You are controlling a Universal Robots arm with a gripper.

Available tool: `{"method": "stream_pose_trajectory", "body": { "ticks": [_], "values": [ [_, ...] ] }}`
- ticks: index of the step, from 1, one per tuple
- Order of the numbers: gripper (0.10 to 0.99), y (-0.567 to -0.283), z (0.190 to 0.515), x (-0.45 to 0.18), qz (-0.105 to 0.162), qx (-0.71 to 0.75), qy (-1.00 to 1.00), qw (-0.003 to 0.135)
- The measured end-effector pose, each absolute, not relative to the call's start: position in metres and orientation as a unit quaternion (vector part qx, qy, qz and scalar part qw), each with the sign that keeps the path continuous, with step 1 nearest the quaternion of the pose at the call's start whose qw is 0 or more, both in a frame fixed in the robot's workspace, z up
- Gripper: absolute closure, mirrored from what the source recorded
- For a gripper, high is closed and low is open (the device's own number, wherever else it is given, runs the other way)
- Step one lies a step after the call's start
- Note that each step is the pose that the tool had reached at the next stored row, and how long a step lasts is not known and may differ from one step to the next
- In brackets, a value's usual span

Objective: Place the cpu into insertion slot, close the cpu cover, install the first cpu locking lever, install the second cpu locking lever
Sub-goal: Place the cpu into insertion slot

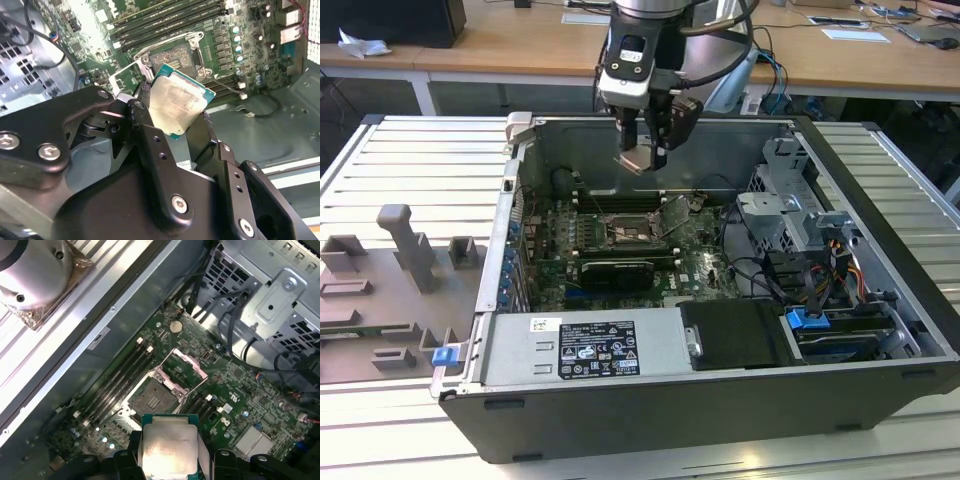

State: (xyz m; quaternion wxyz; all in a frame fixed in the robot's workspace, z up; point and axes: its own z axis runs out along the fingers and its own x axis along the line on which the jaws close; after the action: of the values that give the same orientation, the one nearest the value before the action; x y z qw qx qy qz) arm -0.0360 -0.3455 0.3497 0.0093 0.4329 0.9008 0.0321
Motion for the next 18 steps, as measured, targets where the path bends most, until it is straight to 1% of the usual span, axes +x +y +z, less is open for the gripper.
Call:
{"method": "stream_pose_trajectory", "body": {
  "ticks": [18],
  "values": [
    [0.553, -0.3455, 0.3441, -0.0360, 0.030, 0.576, 0.816, 0.014]
  ]
}}
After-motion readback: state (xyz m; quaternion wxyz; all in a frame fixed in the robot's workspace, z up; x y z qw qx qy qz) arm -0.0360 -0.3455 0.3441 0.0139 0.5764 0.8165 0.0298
